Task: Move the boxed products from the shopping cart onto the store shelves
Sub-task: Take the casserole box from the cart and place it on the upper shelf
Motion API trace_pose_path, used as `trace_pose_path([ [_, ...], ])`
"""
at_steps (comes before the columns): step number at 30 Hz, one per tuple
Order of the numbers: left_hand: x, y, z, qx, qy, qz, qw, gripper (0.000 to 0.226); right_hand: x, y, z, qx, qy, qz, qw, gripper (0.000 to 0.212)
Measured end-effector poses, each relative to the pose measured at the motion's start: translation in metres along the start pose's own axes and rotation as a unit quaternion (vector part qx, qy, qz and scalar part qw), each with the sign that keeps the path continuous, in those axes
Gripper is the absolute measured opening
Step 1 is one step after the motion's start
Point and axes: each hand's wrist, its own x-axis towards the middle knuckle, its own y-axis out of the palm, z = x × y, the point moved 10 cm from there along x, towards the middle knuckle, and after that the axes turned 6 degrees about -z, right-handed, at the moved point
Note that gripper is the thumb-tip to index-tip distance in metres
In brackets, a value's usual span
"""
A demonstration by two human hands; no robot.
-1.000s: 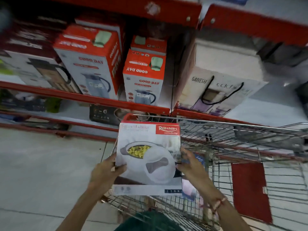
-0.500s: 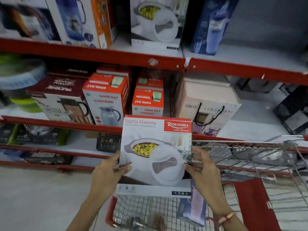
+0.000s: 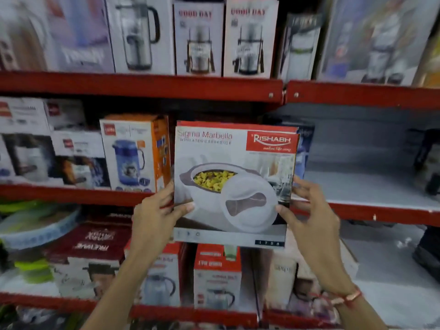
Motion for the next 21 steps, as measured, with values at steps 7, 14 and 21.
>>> trace_pose_path([
  [7,0.074,0.029,0.0,-0.018,0.044,-0.018,0.999,0.064,0.071,0.044,-0.015,0.052,-0.015,-0.011,0.998,0.06],
  [14,0.116,0.044,0.041,0.035,0.065,-0.067,0.995,0.067,0.102,0.095,-0.054,0.074,-0.015,0.008,0.997,0.067],
  [21,0.119,0.063,0.094,0.053,0.034,-0.036,0.997,0.07,0.087,0.117,-0.1,0.056,0.002,0.039,0.998,0.076],
])
